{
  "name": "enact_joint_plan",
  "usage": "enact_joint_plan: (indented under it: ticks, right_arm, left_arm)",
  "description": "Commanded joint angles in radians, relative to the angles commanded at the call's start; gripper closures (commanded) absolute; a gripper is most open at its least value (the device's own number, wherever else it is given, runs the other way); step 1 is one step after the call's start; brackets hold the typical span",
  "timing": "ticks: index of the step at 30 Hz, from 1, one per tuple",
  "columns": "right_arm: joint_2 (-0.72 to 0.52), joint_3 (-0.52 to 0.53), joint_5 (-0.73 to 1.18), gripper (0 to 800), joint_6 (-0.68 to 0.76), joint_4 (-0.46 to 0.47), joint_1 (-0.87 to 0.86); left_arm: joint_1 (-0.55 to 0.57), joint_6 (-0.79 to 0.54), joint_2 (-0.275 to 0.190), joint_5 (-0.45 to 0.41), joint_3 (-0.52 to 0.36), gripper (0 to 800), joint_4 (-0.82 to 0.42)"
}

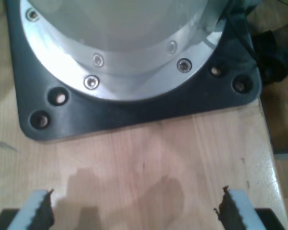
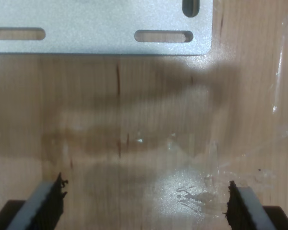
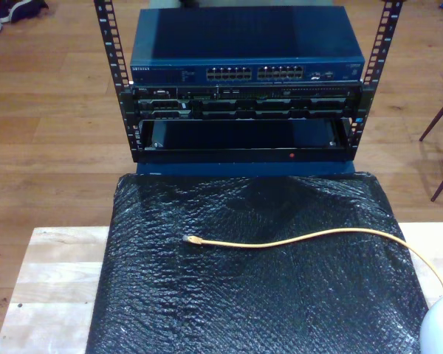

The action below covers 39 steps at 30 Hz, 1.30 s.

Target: Grab the cable and plug it in

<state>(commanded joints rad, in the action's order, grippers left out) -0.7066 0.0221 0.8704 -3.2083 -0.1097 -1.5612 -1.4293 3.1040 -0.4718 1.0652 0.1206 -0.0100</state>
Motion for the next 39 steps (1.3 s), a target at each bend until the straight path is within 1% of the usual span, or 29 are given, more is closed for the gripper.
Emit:
enact_joint_plan:
  ticks: [34,39]
  right_arm:
    - [-0.002,-0.003,0.002,0,0.0,0.0,0.002]
    - [-0.077,-0.011,0.009,0,0.002,0.002,0.002]
  left_arm:
    - [0.0,0.003,0.003,0.005,0.003,0,-0.002]
    - [0.002,0.005,-0.002,0.008,0.006,0,-0.005]
